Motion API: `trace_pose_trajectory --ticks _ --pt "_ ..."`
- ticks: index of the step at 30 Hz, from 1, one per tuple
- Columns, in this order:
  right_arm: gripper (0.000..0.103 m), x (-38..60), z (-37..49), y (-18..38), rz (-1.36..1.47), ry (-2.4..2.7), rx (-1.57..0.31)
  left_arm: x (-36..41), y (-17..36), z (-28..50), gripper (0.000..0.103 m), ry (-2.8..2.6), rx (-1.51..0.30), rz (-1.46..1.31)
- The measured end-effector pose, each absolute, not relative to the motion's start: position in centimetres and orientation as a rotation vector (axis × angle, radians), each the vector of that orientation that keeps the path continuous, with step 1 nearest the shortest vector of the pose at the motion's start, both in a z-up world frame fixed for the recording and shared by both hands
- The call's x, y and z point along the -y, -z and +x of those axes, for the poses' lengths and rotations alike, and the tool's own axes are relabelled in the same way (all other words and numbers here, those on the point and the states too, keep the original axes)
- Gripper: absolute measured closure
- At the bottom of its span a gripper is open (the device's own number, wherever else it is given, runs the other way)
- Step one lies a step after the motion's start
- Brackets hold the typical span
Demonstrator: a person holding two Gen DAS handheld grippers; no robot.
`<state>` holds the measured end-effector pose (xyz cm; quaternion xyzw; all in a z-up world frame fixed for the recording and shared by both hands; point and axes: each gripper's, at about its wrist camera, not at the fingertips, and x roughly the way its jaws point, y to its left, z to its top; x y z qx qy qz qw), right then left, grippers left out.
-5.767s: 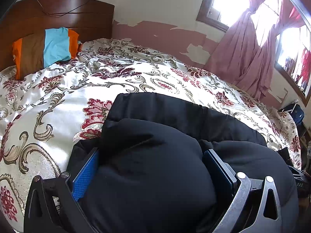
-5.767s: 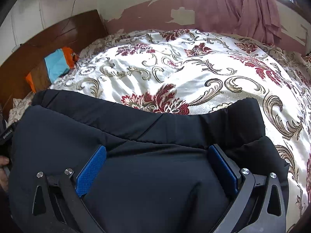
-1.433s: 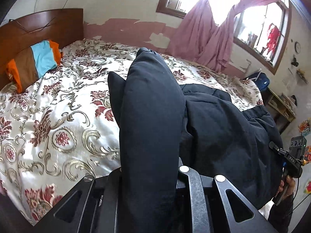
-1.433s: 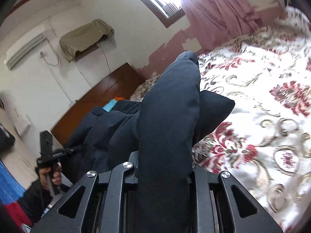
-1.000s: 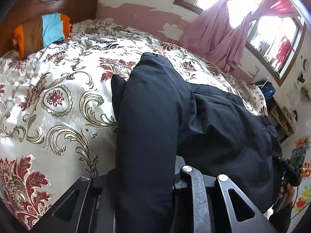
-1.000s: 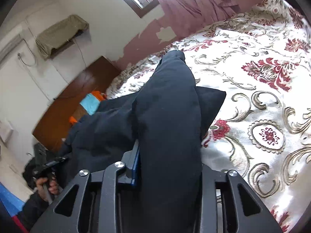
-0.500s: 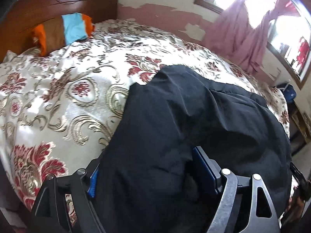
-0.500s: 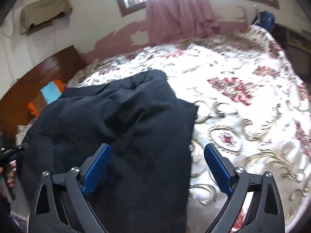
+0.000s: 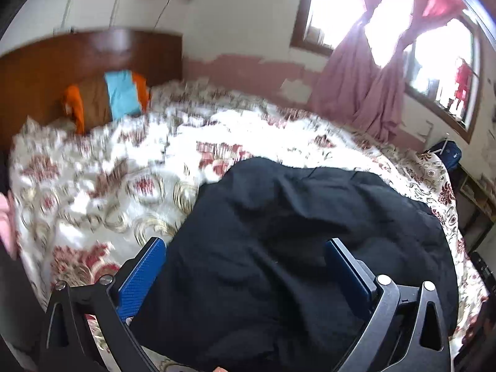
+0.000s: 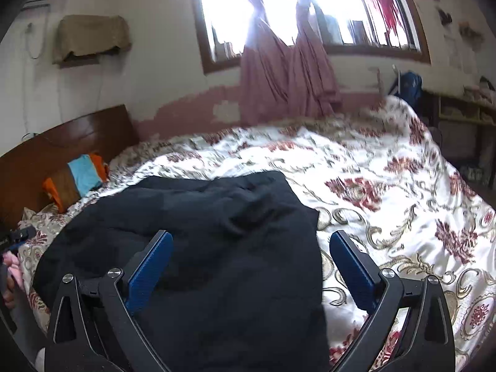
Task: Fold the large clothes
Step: 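Lower the folded edge onto the bundle and open both tools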
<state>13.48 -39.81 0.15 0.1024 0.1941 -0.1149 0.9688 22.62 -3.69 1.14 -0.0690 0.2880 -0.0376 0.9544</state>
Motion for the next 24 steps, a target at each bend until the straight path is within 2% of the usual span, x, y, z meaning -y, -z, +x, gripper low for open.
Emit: trace_pose_trajectory --ticks 11,24 --pt "0.002 33.7 9.0 -2.6 0.161 0.109 -0.360 7.0 -4.1 14.1 0.000 0.147 -0.418 0.045" --pt "0.002 29.3 3.2 -4.9 0.123 0.059 -0.281 8.3 -6.5 7.5 0.000 0.163 -0.337 0.026"
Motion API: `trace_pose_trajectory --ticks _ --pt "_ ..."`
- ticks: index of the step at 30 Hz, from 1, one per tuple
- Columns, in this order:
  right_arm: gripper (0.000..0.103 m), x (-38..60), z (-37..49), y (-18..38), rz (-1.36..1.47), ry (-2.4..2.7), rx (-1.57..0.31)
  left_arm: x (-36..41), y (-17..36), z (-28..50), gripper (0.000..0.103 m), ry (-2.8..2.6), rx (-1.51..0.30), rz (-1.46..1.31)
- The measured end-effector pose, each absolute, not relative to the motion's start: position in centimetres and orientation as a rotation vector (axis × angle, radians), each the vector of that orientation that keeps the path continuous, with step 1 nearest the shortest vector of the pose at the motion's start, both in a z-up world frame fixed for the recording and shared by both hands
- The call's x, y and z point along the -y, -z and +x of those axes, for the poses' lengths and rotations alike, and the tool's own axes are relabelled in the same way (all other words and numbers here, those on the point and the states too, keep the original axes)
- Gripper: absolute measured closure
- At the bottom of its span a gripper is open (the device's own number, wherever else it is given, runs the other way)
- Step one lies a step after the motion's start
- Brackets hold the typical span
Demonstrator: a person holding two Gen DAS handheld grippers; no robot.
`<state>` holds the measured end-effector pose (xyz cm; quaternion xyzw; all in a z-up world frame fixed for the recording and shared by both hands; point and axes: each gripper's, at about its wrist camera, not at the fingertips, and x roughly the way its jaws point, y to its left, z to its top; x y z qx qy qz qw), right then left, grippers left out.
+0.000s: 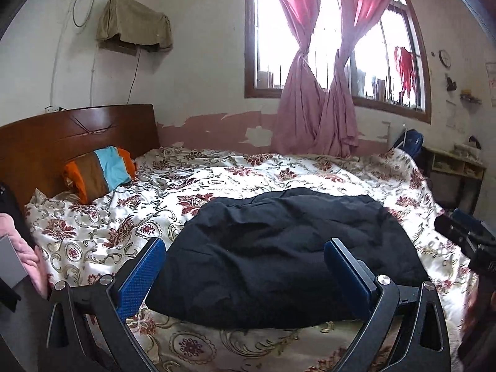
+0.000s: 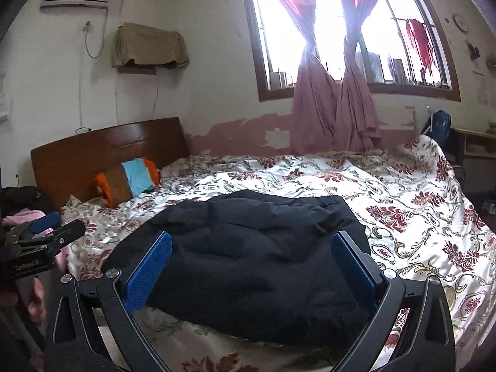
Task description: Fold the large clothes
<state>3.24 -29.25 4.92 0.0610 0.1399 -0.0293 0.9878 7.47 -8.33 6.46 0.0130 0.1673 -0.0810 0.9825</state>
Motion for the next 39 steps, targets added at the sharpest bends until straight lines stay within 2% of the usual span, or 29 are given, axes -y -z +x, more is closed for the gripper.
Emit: trace_pose_trajectory --ticks 20,30,39 --pt "0.002 25.6 -4.3 -3.2 0.166 0.020 -0.304 7.1 -4.9 -0.7 0.000 0.132 -0.405 0.026" --pt "0.002 23.6 -6.7 -2.7 0.074 0.010 -0.245 5.7 -3.8 -2.5 0.000 0.151 -0.368 -0.049" --pt "0.002 23.5 -7.1 -2.5 0.087 0.013 -0.229 6.2 -3.6 -3.7 0.000 0.136 -0.325 -0.008"
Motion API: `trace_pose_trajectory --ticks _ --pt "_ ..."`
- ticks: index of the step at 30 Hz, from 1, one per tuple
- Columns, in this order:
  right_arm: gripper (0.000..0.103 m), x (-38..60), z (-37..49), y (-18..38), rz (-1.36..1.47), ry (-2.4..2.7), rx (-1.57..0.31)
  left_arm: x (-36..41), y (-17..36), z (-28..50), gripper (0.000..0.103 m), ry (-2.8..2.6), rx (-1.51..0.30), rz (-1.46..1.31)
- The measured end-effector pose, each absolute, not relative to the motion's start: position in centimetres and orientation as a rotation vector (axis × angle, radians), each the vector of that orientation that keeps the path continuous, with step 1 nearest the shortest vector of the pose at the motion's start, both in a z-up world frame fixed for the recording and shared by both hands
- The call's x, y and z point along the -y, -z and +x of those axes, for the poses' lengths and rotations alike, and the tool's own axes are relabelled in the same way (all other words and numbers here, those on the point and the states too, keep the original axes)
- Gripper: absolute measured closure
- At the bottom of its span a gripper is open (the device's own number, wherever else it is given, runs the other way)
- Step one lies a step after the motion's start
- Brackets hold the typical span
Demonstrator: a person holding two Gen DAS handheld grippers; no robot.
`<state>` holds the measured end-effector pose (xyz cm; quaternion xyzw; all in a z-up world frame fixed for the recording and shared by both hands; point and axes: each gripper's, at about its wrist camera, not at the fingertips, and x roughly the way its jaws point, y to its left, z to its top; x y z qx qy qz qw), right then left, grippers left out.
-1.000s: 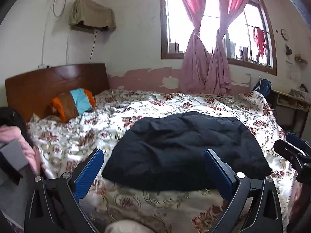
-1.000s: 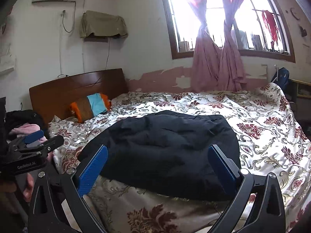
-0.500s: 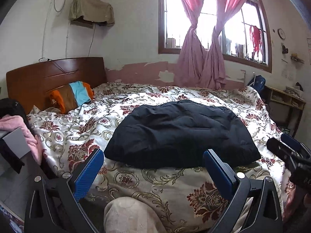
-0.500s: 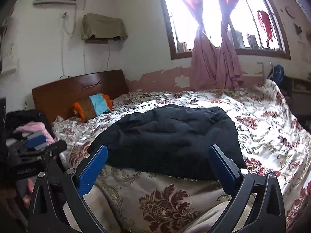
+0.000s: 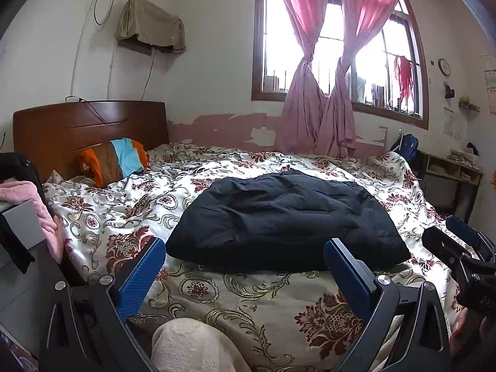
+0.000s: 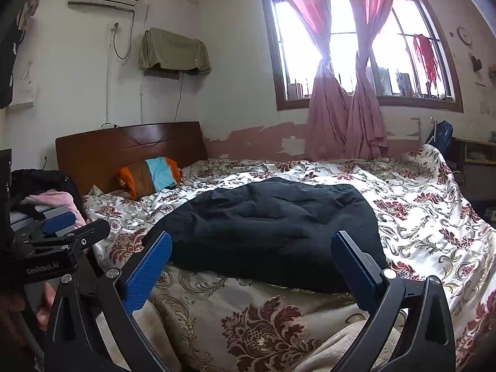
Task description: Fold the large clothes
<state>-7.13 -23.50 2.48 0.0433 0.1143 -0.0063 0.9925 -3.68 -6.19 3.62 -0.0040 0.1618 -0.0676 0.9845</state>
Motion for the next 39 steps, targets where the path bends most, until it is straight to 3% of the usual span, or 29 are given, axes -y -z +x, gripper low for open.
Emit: trace_pose_trajectory --ticks 14,39 --pt "0.002 23.8 -5.9 0.2 0.093 0.035 -0.293 5.6 -1.5 -3.0 0.000 0.133 -0.380 -0.022" --pt "0.002 24.4 -6.0 0.2 0.102 0.052 -0.320 5.4 -0.9 -3.2 0.000 0.113 -0.380 -0.013"
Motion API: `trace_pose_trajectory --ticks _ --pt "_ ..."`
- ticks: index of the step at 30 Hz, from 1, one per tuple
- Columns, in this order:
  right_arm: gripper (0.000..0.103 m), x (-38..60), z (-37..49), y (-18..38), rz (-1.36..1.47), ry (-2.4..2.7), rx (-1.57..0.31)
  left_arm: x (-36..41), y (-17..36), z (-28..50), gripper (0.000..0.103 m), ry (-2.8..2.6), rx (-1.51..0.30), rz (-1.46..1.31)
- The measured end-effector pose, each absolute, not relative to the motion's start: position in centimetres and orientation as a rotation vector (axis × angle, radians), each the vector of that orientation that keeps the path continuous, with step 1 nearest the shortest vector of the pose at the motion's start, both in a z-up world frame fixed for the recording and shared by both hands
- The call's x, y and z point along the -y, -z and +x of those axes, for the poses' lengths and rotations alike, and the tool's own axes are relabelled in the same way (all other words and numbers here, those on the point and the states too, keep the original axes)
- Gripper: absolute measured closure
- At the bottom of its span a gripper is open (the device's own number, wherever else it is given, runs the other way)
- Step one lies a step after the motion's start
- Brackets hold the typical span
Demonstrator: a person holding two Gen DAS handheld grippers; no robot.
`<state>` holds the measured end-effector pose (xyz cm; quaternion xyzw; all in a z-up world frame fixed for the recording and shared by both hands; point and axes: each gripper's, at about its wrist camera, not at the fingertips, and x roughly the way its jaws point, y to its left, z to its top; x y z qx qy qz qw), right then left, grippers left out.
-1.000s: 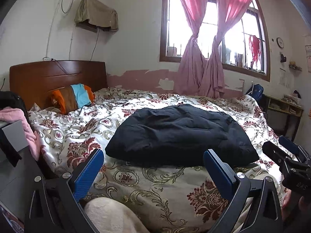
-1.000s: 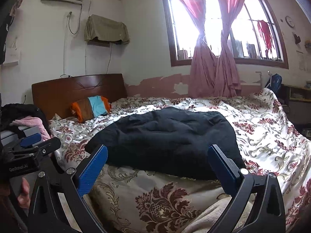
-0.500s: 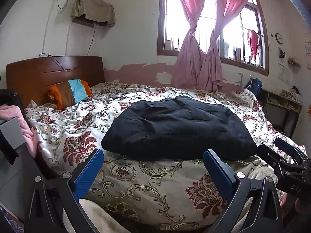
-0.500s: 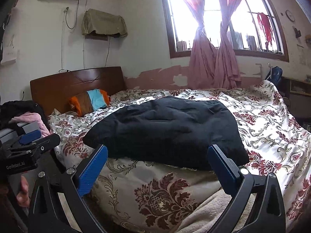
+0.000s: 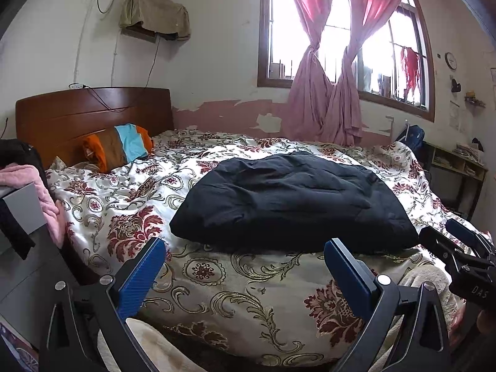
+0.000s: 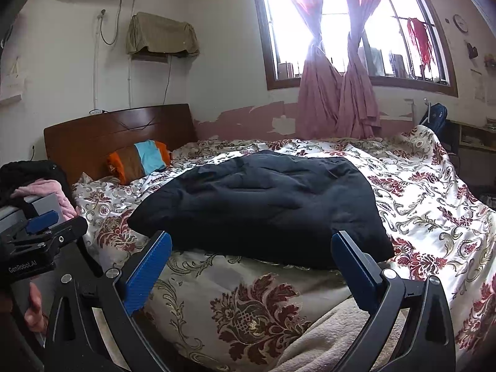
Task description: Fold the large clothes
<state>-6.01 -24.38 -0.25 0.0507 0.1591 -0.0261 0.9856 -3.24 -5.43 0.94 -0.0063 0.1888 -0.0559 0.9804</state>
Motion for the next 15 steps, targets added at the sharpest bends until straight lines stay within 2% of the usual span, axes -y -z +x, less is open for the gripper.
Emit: trace_pose_trajectory --ticks 15 --pt "0.002 24.83 -6.15 -0.25 0.105 0.065 -0.311 5.55 -0.76 -3.34 0.000 0.115 -0.386 -0.024"
